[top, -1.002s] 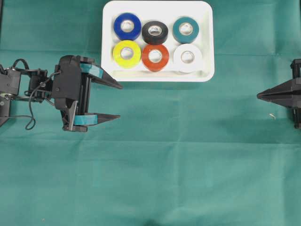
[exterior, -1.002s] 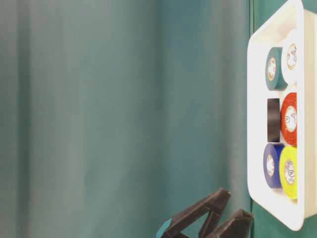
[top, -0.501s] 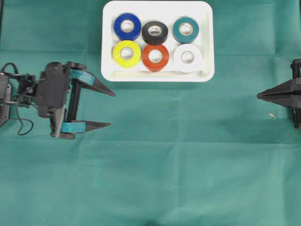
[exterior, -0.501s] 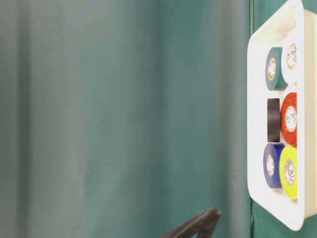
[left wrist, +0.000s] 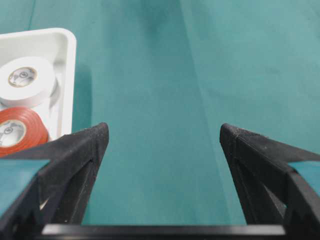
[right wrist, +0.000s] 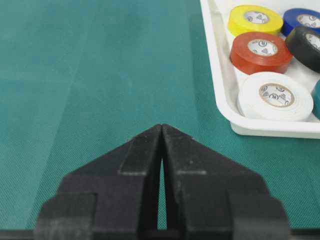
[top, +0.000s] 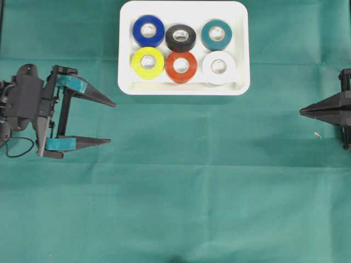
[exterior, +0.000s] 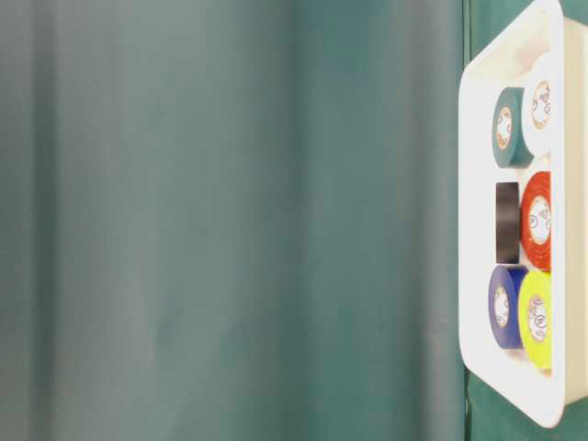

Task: Put the tape into the white case with the left arm.

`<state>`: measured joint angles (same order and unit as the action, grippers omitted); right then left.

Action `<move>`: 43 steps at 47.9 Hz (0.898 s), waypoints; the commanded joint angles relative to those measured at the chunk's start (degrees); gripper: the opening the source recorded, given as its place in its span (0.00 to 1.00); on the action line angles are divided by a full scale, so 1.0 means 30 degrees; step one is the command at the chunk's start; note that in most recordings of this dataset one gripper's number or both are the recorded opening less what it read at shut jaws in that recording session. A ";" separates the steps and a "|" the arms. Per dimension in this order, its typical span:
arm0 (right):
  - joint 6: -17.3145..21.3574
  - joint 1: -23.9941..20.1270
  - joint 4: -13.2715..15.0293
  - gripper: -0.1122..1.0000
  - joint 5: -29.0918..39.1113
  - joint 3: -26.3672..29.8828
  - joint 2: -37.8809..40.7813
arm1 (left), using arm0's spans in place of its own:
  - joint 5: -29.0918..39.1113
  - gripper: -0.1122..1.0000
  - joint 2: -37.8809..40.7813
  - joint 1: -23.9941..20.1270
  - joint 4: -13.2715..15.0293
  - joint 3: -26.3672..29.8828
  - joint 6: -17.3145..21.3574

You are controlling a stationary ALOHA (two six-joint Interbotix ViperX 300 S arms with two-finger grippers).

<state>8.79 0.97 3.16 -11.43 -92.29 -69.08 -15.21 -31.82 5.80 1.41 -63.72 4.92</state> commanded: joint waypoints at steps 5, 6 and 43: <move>0.0000 0.0000 0.0029 0.02 -0.0117 0.0205 0.0117 | -0.0205 0.99 -0.1260 -0.0029 0.0029 -0.0557 0.0000; 0.0000 0.0000 0.0029 0.02 -0.0117 0.0205 0.0117 | -0.0205 0.99 -0.1465 -0.0059 0.0059 -0.0674 0.0000; 0.0000 0.0000 0.0029 0.02 -0.0117 0.0205 0.0146 | 0.1992 0.99 -0.8408 -0.0234 0.0059 -0.4189 -0.0029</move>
<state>8.70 0.97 3.16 -11.43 -92.29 -69.08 -10.72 -56.34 5.27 1.49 -76.73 4.92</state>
